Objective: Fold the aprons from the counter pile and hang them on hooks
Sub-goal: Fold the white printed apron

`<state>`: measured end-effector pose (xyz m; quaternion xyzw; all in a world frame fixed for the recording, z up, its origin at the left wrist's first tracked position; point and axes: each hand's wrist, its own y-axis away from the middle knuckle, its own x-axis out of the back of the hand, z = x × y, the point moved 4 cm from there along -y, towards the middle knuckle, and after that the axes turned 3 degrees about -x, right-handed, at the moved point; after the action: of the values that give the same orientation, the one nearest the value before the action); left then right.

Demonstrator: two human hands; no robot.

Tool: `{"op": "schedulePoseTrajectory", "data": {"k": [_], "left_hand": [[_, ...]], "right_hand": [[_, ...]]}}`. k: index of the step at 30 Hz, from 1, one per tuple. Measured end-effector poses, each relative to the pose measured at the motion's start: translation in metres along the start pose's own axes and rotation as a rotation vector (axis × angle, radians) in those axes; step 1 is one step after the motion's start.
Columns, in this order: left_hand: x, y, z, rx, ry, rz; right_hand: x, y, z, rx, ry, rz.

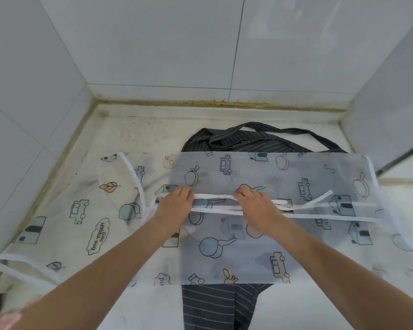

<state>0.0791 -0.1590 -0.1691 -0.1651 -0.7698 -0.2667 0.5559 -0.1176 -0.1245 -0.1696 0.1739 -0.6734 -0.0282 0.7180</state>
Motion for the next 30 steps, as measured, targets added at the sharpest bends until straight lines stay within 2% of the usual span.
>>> {"op": "schedulePoseTrajectory", "data": {"k": [2,4,6,7,10,13,15,18,20,26,30], "left_hand": [[0.002,-0.005,0.015,0.014,0.060,-0.008],[0.004,-0.013,0.022,0.051,0.093,-0.120],[0.007,-0.016,0.011,0.125,0.123,-0.213],[0.008,-0.022,0.008,0.100,0.144,-0.259],[0.019,-0.033,0.000,0.073,0.205,-0.407],[0.028,-0.043,0.003,0.020,0.182,-0.559],[0.040,-0.058,0.008,0.021,0.235,-0.529],[0.064,-0.087,0.015,0.057,0.301,-0.278],[0.072,-0.105,0.020,0.075,0.310,-0.171],[0.056,-0.139,0.019,0.152,0.320,-0.165],[0.049,-0.148,0.011,0.192,0.392,-0.159]], "right_hand": [[-0.001,0.015,0.025,-0.041,0.103,0.007],[0.000,0.030,0.060,-0.145,0.160,0.016],[-0.003,0.041,0.087,-0.213,0.130,-0.072],[-0.005,0.047,0.102,-0.248,0.127,-0.146],[0.000,0.050,0.132,-0.249,0.116,-0.193],[0.005,0.048,0.148,-0.168,-0.003,-0.302],[0.018,0.043,0.154,-0.134,-0.070,-0.290],[0.037,0.023,0.166,-0.108,-0.119,-0.140],[0.041,0.005,0.175,-0.094,-0.105,-0.099],[0.030,-0.041,0.202,-0.159,0.067,-0.164],[0.030,-0.063,0.219,-0.217,-0.165,-0.123]]}}
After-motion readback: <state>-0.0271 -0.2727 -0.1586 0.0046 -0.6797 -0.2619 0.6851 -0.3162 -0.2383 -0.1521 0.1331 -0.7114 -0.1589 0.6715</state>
